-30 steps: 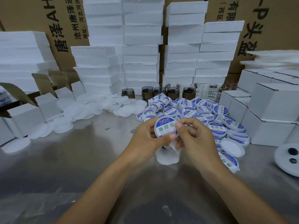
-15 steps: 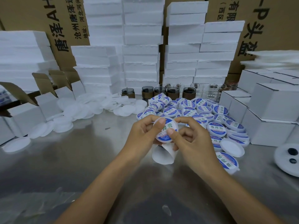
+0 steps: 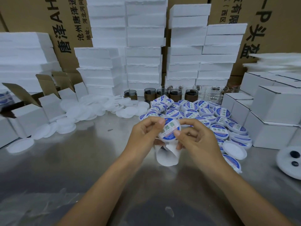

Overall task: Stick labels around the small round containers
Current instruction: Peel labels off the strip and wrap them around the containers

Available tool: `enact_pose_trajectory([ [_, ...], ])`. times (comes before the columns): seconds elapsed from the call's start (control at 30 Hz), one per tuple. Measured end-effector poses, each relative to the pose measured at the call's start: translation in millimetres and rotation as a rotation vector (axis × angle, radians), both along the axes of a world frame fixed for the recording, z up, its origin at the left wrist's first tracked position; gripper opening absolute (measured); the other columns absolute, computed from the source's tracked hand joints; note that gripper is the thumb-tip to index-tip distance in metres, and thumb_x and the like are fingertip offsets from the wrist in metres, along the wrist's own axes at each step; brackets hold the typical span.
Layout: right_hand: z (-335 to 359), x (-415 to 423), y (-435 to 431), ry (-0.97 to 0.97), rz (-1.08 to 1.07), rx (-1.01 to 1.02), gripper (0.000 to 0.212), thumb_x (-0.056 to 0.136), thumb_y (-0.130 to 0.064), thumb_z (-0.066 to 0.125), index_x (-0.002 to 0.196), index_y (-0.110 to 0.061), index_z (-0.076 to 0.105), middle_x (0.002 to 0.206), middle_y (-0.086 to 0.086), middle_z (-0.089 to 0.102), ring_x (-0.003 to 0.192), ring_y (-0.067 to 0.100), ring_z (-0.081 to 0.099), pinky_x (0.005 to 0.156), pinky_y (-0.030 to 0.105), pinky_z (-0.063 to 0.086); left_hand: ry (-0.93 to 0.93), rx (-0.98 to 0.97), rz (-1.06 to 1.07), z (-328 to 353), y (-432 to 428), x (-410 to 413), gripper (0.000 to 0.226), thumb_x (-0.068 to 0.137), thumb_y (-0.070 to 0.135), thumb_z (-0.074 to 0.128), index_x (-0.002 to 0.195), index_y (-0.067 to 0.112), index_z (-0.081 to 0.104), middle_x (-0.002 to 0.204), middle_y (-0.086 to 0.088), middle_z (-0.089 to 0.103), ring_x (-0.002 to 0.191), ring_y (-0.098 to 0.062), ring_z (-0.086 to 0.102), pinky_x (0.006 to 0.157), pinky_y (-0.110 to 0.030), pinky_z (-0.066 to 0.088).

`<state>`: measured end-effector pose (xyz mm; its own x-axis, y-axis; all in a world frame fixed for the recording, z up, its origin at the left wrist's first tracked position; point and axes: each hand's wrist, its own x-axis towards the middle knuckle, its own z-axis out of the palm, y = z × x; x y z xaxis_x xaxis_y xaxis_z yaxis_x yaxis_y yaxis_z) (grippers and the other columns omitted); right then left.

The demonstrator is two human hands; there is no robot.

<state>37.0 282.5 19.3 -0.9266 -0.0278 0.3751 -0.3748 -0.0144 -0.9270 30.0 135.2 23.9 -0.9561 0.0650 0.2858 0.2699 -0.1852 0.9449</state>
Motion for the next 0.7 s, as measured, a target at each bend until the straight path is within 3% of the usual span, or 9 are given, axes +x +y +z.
enact_pose_trajectory([
  [0.07, 2, -5, 9, -0.036, -0.093, -0.046, 0.015, 0.083, -0.01, 0.066, 0.093, -0.02, 0.061, 0.061, 0.001, 0.066, 0.047, 0.009, 0.057, 0.052, 0.018, 0.049, -0.021, 0.01, 0.063, 1, -4, -3, 0.009, 0.087, 0.021, 0.06, 0.085, 0.016, 0.068, 0.07, 0.005, 0.066, 0.058, -0.012, 0.057, 0.051, -0.022, 0.049],
  [0.13, 2, -13, 23, -0.087, -0.229, -0.087, 0.014, 0.084, -0.013, 0.066, 0.094, -0.022, 0.06, 0.059, -0.004, 0.066, 0.046, 0.006, 0.058, 0.048, 0.016, 0.048, -0.049, 0.054, 0.174, 3, -14, -10, 0.022, 0.091, 0.007, 0.053, 0.082, 0.018, 0.069, 0.069, 0.006, 0.063, 0.054, -0.01, 0.05, 0.047, -0.021, 0.044],
  [0.3, -7, -33, 61, -0.204, -0.576, -0.076, 0.022, 0.087, -0.012, 0.062, 0.109, -0.015, 0.058, 0.066, 0.003, 0.064, 0.046, 0.006, 0.059, 0.045, 0.019, 0.05, -0.126, 0.123, 0.357, 3, -47, -24, 0.019, 0.093, 0.009, 0.051, 0.086, 0.018, 0.065, 0.062, 0.005, 0.058, 0.047, -0.005, 0.047, 0.044, -0.018, 0.041],
  [0.4, -12, -37, 68, -0.257, -0.612, -0.065, 0.037, 0.087, -0.017, 0.063, 0.123, -0.01, 0.054, 0.073, 0.004, 0.067, 0.067, 0.016, 0.066, 0.058, 0.026, 0.055, -0.199, 0.064, 0.44, -7, -61, -37, 0.017, 0.092, 0.007, 0.051, 0.087, 0.019, 0.063, 0.07, 0.001, 0.057, 0.056, -0.01, 0.05, 0.051, -0.021, 0.043],
  [0.47, -12, -39, 67, -0.287, -0.613, -0.047, 0.046, 0.087, -0.019, 0.063, 0.131, -0.011, 0.05, 0.091, 0.008, 0.069, 0.08, 0.02, 0.067, 0.073, 0.034, 0.054, -0.217, 0.007, 0.476, -11, -66, -49, 0.018, 0.091, 0.005, 0.05, 0.087, 0.019, 0.061, 0.072, 0.0, 0.057, 0.06, -0.012, 0.052, 0.054, -0.023, 0.045],
  [0.53, -11, -38, 65, -0.288, -0.679, 0.072, 0.047, 0.087, -0.02, 0.062, 0.132, -0.012, 0.05, 0.118, 0.011, 0.063, 0.098, 0.025, 0.064, 0.089, 0.04, 0.05, -0.216, -0.083, 0.524, -13, -71, -64, 0.017, 0.092, 0.004, 0.048, 0.09, 0.016, 0.061, 0.073, -0.001, 0.057, 0.062, -0.012, 0.054, 0.056, -0.023, 0.046],
  [0.6, -8, -34, 61, -0.217, -0.765, 0.258, 0.046, 0.085, -0.016, 0.061, 0.13, -0.009, 0.052, 0.134, 0.013, 0.051, 0.117, 0.028, 0.052, 0.1, 0.037, 0.039, -0.206, -0.191, 0.573, -16, -76, -81, 0.015, 0.092, 0.006, 0.048, 0.094, 0.015, 0.06, 0.078, -0.002, 0.059, 0.067, -0.014, 0.056, 0.061, -0.026, 0.048],
  [0.7, -9, -26, 53, -0.063, -0.8, 0.548, 0.048, 0.084, -0.011, 0.062, 0.13, -0.006, 0.05, 0.142, 0.011, 0.036, 0.121, 0.028, 0.043, 0.094, 0.033, 0.036, -0.165, -0.43, 0.673, -21, -84, -108, 0.011, 0.091, 0.011, 0.052, 0.095, 0.016, 0.062, 0.088, -0.002, 0.06, 0.082, -0.018, 0.056, 0.075, -0.029, 0.044],
])
